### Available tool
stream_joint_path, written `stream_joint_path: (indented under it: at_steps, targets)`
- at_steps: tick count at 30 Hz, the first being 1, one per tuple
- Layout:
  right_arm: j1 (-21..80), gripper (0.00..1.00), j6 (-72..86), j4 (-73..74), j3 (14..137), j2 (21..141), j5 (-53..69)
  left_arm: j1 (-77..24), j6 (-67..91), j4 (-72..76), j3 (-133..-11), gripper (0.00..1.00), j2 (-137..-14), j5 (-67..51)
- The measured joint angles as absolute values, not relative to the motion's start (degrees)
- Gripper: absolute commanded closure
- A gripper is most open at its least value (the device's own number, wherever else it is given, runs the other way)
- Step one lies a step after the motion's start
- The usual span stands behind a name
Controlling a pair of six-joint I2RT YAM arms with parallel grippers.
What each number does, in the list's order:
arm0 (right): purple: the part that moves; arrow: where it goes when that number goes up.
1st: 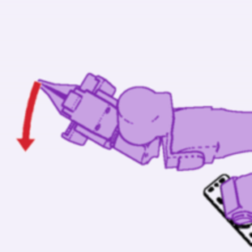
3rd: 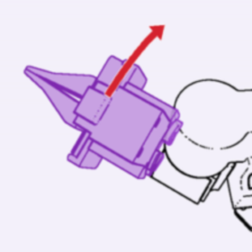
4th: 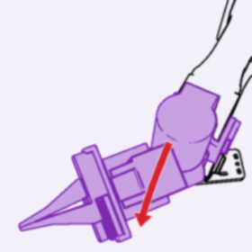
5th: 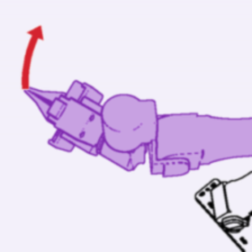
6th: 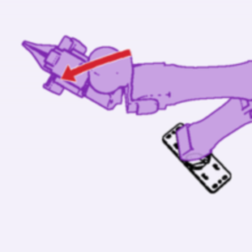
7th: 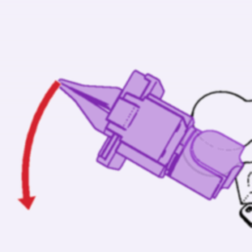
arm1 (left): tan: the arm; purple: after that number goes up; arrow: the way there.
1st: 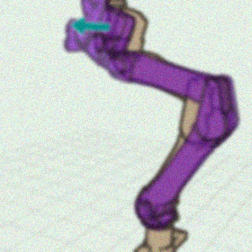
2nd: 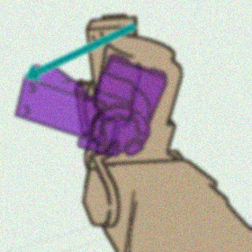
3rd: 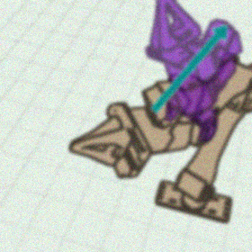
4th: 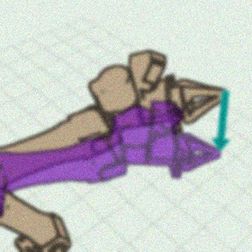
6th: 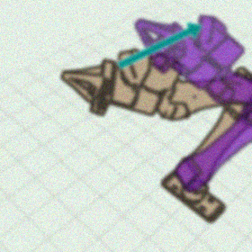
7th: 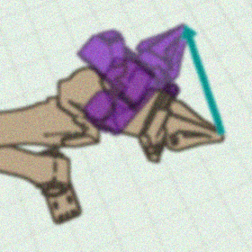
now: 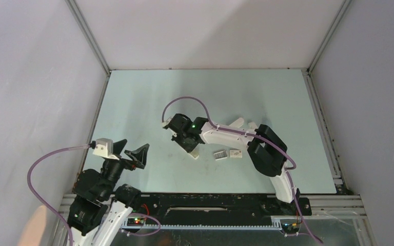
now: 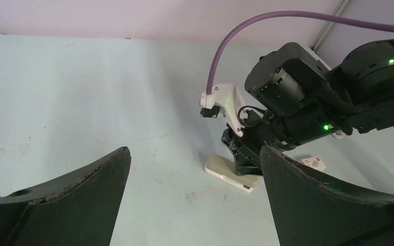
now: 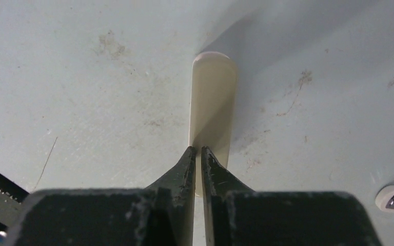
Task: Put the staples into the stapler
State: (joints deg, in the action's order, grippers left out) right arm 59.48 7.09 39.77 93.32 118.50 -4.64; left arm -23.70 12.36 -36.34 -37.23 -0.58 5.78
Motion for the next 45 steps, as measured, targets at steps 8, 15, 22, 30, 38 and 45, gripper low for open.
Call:
stream_joint_path:
  at_steps: [8,15,22,30,38,45]
  targets:
    - [59.7,0.59,7.4,37.8,93.4,119.0,-4.3,-23.7,12.4,-35.7,-37.2,0.00,-0.6,5.6]
    - [60.3,0.38,8.2,39.8,93.1,117.4,-5.4,-23.7,12.4,-35.7,-37.2,0.00,-0.6,5.7]
    - [59.7,0.37,8.4,41.2,93.3,117.9,-5.6,-23.7,12.4,-35.7,-37.2,0.00,-0.6,5.7]
    - [58.2,0.69,8.9,41.5,94.3,122.6,-4.6,-23.7,12.4,-35.7,-37.2,0.00,-0.6,5.7]
    - [56.5,0.86,9.5,41.3,93.0,121.4,-3.9,-23.7,12.4,-35.7,-37.2,0.00,-0.6,5.7]
    - [50.3,0.85,12.6,42.6,83.0,105.2,-9.3,-23.7,12.4,-35.7,-37.2,0.00,-0.6,5.9]
